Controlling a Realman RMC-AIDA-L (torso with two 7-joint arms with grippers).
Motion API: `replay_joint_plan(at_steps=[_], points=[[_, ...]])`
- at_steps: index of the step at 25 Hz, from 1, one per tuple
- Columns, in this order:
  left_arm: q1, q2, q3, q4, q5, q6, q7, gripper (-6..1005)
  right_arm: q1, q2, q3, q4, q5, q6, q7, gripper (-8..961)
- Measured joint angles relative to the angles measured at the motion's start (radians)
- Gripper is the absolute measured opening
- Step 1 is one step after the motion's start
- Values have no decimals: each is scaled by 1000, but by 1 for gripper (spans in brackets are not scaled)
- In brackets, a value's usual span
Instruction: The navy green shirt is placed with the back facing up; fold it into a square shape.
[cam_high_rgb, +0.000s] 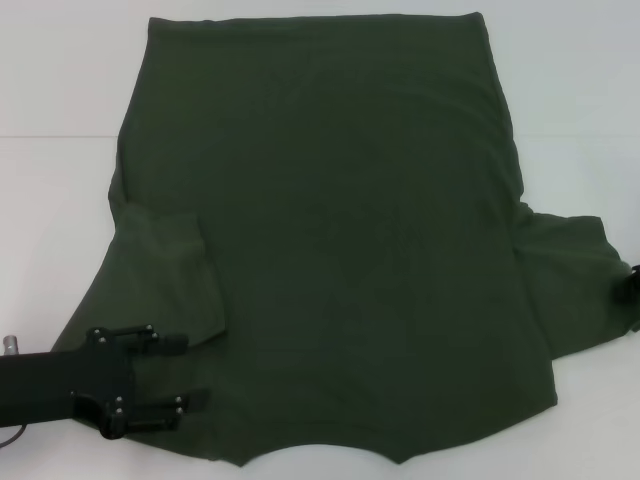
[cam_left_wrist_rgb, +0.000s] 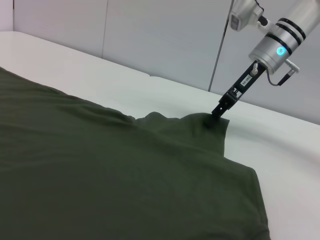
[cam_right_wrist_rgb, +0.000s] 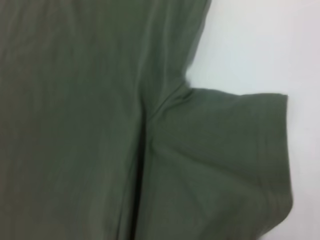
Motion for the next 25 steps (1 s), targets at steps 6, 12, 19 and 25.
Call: replay_joint_plan(at_steps=[6,12,19,25], points=[[-1,1,1,0,0,1,-4,753,-21,-6,28,-46,28,-22,0,26],[-3,2,4,0,1,1,-6,752,-35,-14,48,-94,78,-45,0,27],[-4,3,4,0,6,0,-7,752,-40,-17,71,-138,143,-60,0,28],[-7,3,5,0,7,0,-7,753,-28,-15,64,-144,189,-73,-21,29]])
